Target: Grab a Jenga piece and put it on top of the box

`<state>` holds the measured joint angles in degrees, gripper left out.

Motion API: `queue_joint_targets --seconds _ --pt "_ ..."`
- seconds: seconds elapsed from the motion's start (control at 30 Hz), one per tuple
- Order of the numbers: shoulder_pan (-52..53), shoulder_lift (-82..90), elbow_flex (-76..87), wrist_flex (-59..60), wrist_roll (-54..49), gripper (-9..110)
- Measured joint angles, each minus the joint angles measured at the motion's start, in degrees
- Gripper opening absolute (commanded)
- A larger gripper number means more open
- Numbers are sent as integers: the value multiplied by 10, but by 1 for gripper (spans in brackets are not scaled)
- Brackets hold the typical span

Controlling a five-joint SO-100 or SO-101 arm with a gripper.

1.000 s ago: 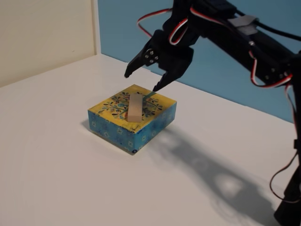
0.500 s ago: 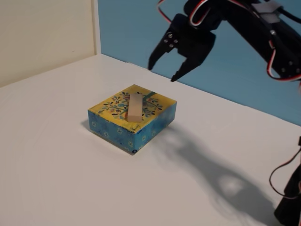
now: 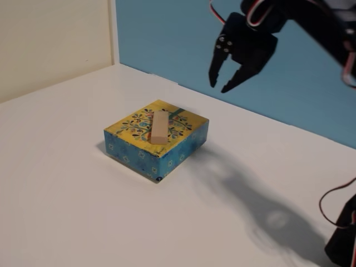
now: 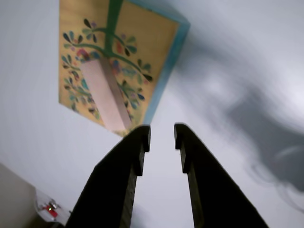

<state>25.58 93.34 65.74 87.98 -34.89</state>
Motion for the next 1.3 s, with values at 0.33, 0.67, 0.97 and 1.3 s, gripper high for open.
queue_joint_targets --seconds 0.33,0.67,0.97,1.3 --pt "13 120 200 -93 -1 3" --pt "7 298 429 -193 -1 2" --pt "-11 454 584 -248 -1 2" --pt "-32 635 716 -252 2 2"
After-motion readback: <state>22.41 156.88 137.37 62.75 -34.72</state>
